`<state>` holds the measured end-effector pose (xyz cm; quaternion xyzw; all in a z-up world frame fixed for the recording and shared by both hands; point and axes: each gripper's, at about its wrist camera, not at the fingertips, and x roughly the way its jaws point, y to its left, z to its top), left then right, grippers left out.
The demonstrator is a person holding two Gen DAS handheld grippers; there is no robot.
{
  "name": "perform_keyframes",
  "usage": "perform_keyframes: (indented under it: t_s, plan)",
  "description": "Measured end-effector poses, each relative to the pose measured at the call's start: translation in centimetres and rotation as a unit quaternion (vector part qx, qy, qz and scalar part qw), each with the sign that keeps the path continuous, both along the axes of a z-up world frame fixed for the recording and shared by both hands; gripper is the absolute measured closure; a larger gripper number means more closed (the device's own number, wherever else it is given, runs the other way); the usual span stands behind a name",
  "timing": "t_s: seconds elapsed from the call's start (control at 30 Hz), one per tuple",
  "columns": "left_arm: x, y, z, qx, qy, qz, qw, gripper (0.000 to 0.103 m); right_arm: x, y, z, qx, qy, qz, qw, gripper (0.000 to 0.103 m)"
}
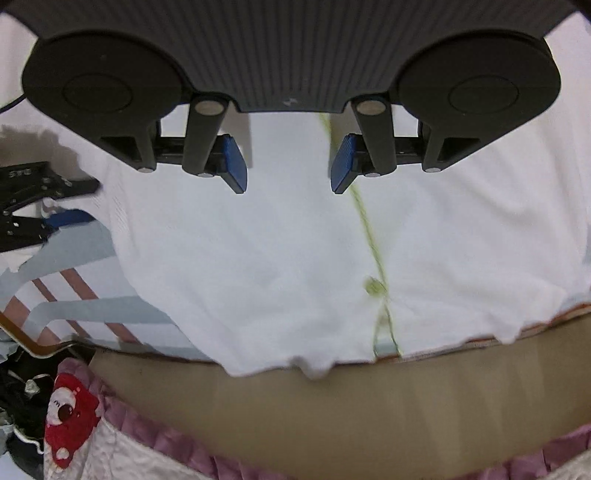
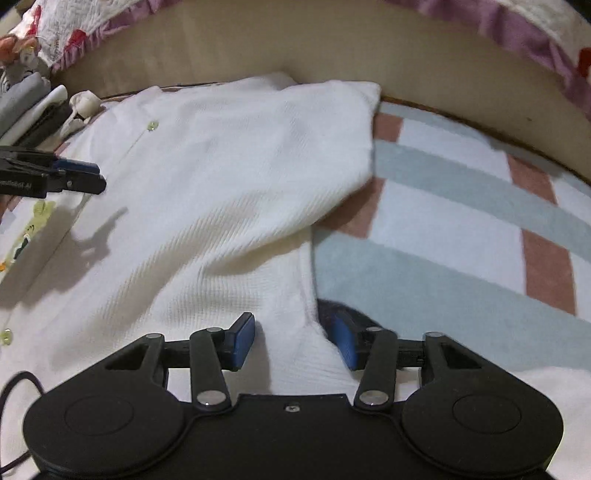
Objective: Fold clothes
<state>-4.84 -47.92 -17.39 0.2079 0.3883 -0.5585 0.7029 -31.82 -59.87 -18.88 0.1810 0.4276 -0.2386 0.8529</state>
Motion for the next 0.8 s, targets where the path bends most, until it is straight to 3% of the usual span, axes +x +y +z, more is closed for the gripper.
perform_keyframes:
  t_s: [0.03, 0.07, 0.2, 0.23, 0.3, 0.37, 0.43, 0.5, 0.57, 0.7, 0.8]
  plan:
    - [-0.6, 0.2, -0.1, 0.006, -0.002, 0.004, 1.0000, 0.054, 0.3, 0.4, -0.1, -0.015, 0.001, 0.007, 1.000, 0.085]
    - [-1.2, 0.5, -0.1, 0.013, -0.005, 0.008, 0.9999, 0.054, 0.5, 0.7, 0.0, -0.030, 0.007, 0.005, 1.000, 0.099]
    - [-3.0, 2.3, 0.1, 0.046, -0.016, 0.017, 0.9987, 0.054, -2.6, 2.4, 2.9, -0.082, 0.008, -0.094, 0.992, 0.099]
    - [-3.5, 2.6, 0.0, 0.055, -0.019, 0.013, 0.9982, 0.054, -3.8, 2.8, 3.4, -0.087, 0.009, -0.120, 0.989, 0.099]
    - [-4.5, 3.2, -0.1, 0.069, -0.027, 0.001, 0.9973, 0.054, -5.9, 2.6, 2.6, -0.041, -0.016, -0.144, 0.989, 0.099]
    - [-5.7, 3.8, 0.3, 0.072, -0.035, -0.011, 0.9968, 0.054, -6.7, 2.4, 1.0, -0.034, 0.014, -0.157, 0.987, 0.098]
    - [-7.0, 4.2, 1.2, 0.056, -0.031, -0.032, 0.9974, 0.054, -9.0, 1.7, 0.9, 0.013, -0.043, -0.199, 0.979, 0.091]
    - [-8.5, 4.6, 2.3, 0.038, -0.021, -0.059, 0.9973, 0.054, -12.2, 0.4, 1.6, 0.069, -0.105, -0.238, 0.963, 0.074]
    - [-10.5, 4.8, 3.4, 0.020, -0.009, -0.091, 0.9956, 0.053, -15.8, -0.7, 2.3, 0.103, -0.158, -0.267, 0.945, 0.068]
    - [-15.2, 4.8, 4.5, -0.009, 0.029, -0.157, 0.9871, 0.050, -23.3, -2.9, 4.3, 0.093, -0.160, -0.318, 0.930, 0.059]
    - [-17.4, 5.1, 4.1, -0.039, 0.093, -0.150, 0.9835, 0.050, -28.0, -4.5, 4.8, 0.097, -0.150, -0.350, 0.920, 0.054]
